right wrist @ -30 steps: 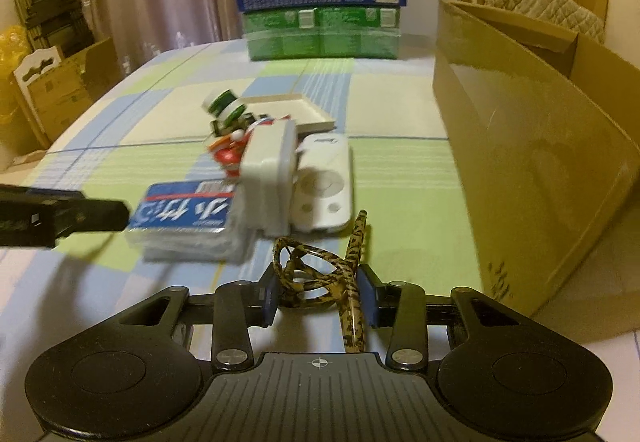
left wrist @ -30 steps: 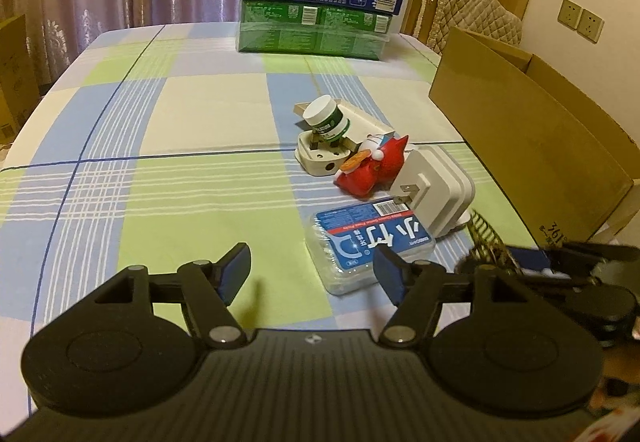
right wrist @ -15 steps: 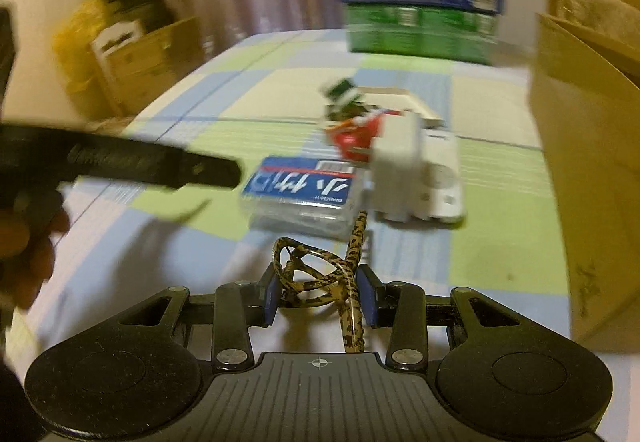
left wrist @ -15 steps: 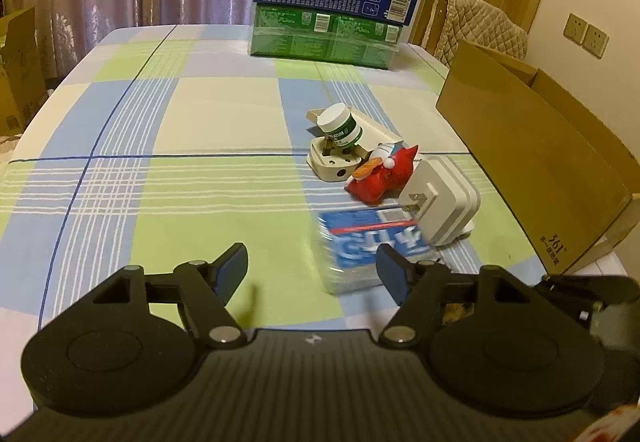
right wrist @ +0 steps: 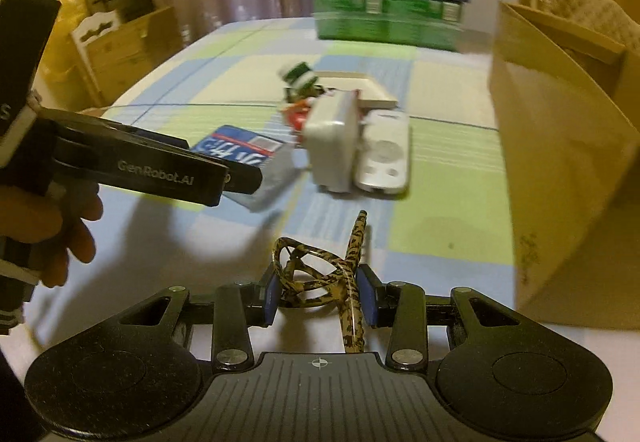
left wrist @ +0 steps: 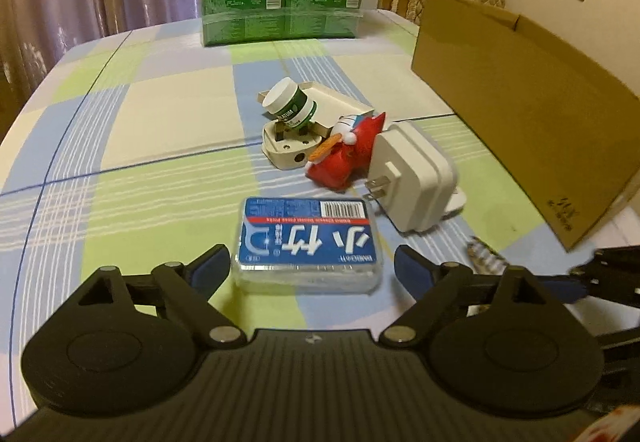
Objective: Organize rigid objects
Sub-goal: 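Grasp the gold spiral clip with the right tool while the left tool grasps the toothpick box, then lift and carry the toothpick box and spiral clip toward the cardboard box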
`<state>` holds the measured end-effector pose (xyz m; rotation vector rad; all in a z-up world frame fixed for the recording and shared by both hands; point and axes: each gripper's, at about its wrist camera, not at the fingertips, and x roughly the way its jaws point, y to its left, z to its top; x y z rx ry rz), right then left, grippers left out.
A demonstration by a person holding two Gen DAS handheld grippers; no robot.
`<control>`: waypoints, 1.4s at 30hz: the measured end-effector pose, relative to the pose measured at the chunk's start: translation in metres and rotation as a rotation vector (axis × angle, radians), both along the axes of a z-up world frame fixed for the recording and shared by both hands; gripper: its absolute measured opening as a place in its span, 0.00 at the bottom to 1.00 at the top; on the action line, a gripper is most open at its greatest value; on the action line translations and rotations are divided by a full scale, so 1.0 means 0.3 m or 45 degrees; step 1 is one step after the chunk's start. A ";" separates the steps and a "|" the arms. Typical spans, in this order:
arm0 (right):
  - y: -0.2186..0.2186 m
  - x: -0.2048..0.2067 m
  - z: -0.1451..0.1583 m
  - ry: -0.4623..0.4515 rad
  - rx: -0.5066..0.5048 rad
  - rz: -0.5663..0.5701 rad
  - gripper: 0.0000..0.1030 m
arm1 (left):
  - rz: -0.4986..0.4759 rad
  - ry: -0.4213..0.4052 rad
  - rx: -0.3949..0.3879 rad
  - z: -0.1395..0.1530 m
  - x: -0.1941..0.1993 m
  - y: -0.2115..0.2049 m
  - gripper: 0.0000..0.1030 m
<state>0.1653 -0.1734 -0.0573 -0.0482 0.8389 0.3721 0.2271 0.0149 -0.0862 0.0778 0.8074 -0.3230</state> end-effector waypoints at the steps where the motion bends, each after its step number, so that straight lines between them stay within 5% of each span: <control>1: -0.005 0.001 -0.001 -0.005 -0.004 -0.014 0.36 | 0.006 -0.004 0.000 -0.006 0.009 -0.004 0.84; 16: -0.002 -0.002 -0.002 -0.009 0.014 -0.029 0.36 | 0.012 -0.010 0.057 -0.035 0.015 -0.024 0.81; 42: -0.057 -0.283 0.162 -0.150 0.046 -0.140 0.36 | 0.135 -0.087 -0.100 0.218 -0.367 -0.027 0.81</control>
